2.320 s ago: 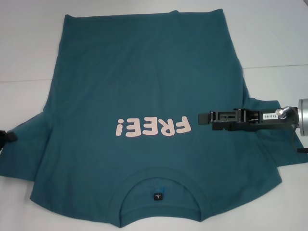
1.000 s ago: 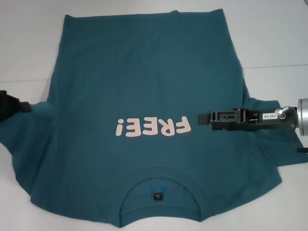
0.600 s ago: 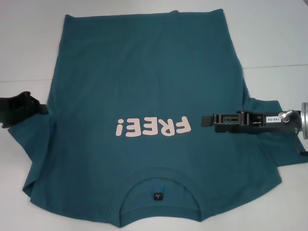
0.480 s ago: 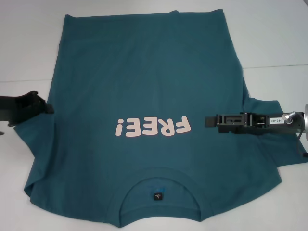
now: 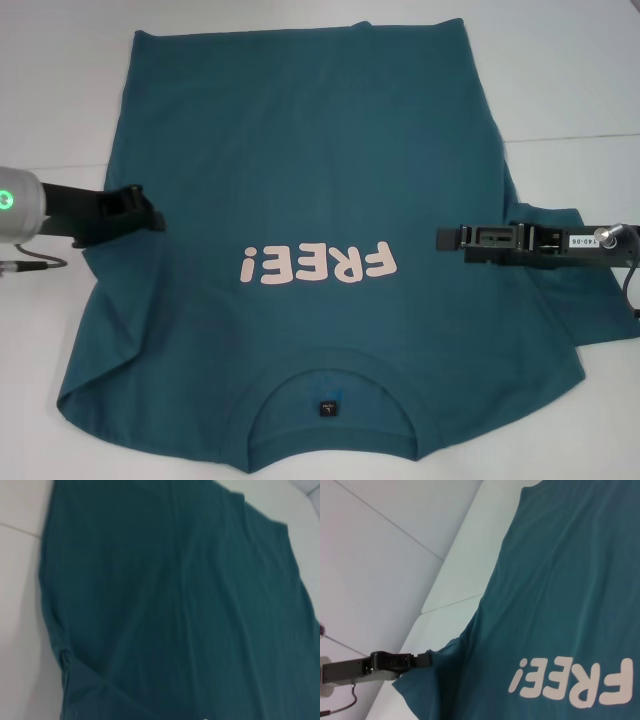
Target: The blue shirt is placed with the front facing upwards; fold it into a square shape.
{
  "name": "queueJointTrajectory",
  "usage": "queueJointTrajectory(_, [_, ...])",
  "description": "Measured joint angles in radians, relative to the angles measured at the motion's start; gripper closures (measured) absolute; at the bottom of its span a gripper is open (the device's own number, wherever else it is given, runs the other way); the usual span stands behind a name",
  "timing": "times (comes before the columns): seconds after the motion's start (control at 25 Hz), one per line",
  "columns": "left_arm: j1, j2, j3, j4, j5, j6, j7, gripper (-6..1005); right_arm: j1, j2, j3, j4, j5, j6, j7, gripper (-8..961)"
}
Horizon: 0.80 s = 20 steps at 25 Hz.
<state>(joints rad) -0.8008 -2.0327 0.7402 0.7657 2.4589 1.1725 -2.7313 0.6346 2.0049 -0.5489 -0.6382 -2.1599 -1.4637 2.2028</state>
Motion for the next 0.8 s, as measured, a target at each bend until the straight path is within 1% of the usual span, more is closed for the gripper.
queueJointTrajectory(0.16, [-0.012, 0.000, 0.051, -0.027, 0.010, -0.054, -0.003, 953, 0.000, 0.000, 0.000, 0.002, 0.000, 0.020, 0.000, 56])
queueJointTrajectory(0.32, [-0.021, -0.002, 0.073, -0.031, 0.030, -0.074, -0.008, 951, -0.002, 0.000, 0.000, 0.003, 0.000, 0.029, 0.000, 56])
queueJointTrajectory(0.6, [-0.058, -0.001, 0.099, -0.044, 0.022, -0.021, 0.046, 947, -0.003, 0.000, -0.002, 0.003, -0.004, 0.044, 0.000, 55])
queueJointTrajectory(0.68, [-0.066, -0.006, 0.099, -0.042, 0.020, -0.002, 0.063, 946, -0.003, 0.000, -0.003, 0.003, -0.004, 0.047, 0.000, 55])
queueJointTrajectory(0.8, [-0.078, -0.014, 0.096, -0.037, 0.002, 0.032, 0.098, 809, -0.004, 0.000, -0.006, 0.003, -0.004, 0.053, 0.000, 55])
